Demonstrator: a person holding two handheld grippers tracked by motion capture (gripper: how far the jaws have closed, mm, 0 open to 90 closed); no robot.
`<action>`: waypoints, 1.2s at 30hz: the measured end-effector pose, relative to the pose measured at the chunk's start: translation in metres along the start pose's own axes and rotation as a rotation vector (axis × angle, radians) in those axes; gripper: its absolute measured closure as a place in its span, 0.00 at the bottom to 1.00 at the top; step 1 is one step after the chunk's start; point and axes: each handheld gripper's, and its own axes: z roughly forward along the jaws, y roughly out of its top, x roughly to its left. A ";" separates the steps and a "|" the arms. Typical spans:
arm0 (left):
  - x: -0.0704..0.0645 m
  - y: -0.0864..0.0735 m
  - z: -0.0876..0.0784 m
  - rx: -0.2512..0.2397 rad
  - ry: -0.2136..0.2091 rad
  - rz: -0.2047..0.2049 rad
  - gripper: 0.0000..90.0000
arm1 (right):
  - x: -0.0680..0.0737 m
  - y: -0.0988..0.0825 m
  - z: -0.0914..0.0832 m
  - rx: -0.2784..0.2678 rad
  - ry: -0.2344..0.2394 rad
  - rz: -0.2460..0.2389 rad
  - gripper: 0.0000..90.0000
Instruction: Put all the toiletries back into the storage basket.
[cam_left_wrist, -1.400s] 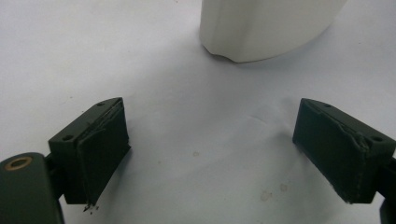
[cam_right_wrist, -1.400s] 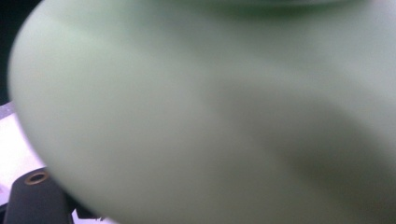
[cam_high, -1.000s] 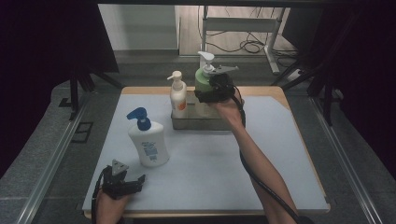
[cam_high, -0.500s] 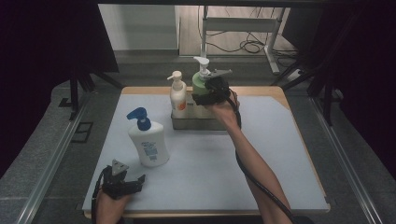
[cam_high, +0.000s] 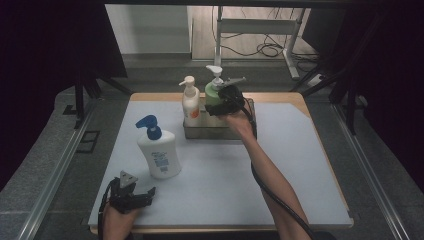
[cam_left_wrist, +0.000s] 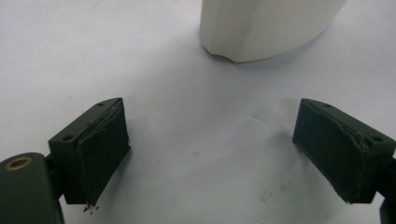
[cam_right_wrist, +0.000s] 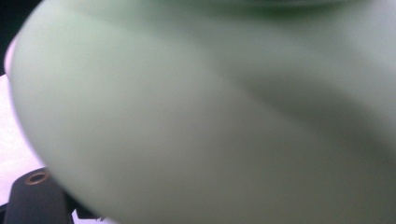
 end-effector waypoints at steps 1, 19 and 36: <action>0.000 0.000 0.000 0.000 0.000 0.000 0.11 | 0.000 -0.001 0.001 0.004 0.002 0.002 0.14; 0.000 0.000 0.000 0.001 0.000 0.000 0.11 | -0.002 -0.015 0.016 0.052 0.011 0.019 0.14; 0.000 0.000 0.000 0.001 0.001 0.000 0.11 | -0.004 -0.020 0.020 0.063 0.027 0.022 0.13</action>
